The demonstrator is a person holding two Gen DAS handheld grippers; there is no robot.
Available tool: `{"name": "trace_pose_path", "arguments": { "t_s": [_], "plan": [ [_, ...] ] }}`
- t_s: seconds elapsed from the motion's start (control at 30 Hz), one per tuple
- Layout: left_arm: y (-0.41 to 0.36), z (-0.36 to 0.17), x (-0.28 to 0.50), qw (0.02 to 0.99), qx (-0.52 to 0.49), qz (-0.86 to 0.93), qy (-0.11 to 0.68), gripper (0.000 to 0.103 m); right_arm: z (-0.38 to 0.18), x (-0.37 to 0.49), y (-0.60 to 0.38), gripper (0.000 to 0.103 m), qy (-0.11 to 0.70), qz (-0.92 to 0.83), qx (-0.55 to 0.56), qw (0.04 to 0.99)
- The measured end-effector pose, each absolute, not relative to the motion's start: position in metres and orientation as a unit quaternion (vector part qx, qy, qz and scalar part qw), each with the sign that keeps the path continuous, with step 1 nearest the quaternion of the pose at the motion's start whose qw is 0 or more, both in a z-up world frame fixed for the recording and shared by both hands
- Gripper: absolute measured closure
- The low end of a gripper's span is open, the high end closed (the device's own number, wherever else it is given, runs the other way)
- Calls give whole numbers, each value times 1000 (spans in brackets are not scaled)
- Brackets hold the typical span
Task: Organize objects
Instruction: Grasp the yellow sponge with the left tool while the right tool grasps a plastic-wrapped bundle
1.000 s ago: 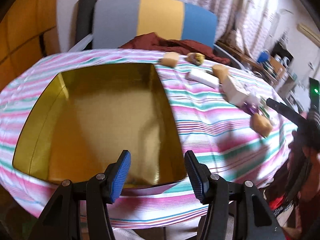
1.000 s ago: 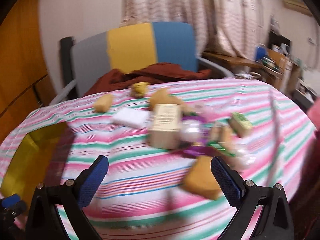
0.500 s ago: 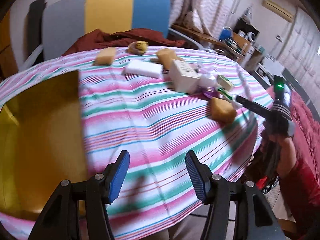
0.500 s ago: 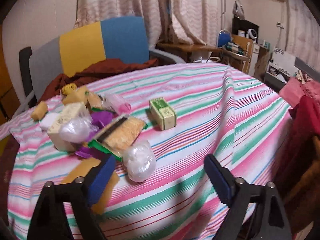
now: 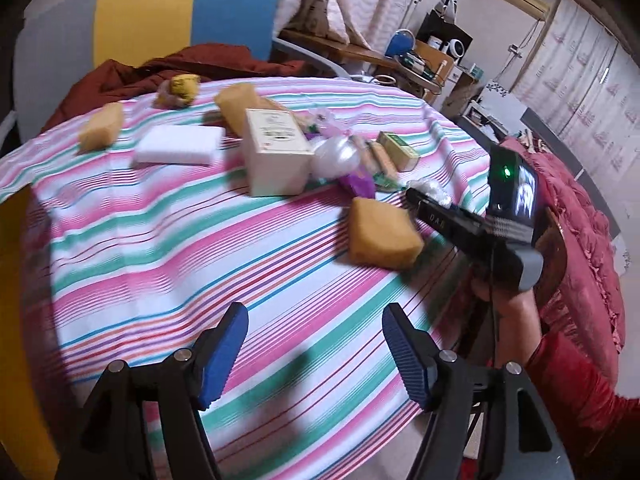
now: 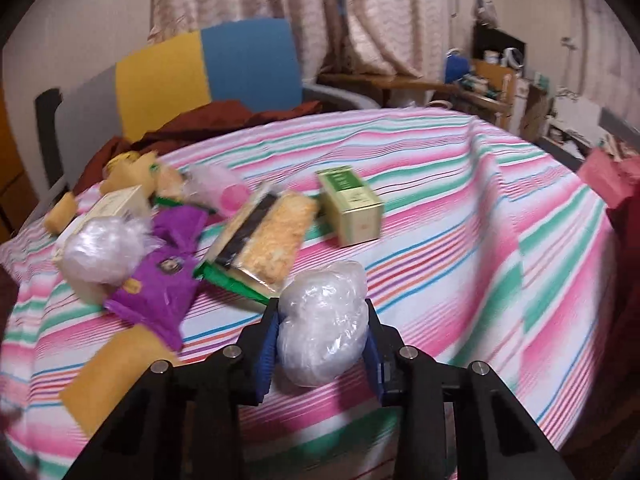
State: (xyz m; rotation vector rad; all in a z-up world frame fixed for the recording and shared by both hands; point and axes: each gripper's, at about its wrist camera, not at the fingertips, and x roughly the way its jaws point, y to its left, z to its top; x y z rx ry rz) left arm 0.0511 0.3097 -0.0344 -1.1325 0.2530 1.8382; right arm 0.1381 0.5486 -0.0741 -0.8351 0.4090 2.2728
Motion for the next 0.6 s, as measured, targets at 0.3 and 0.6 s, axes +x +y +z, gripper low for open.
{"name": "trace_pose_path", "arguments": {
  "t_s": [0.3,0.6],
  "plan": [
    [385,-48,54,503,-456,726,110,28,-80,157,554,66,186,875,-269,356],
    [424,-70,58,510,-426,727,173,28,-83,155,550,66,172,877,-269,359]
  ]
}}
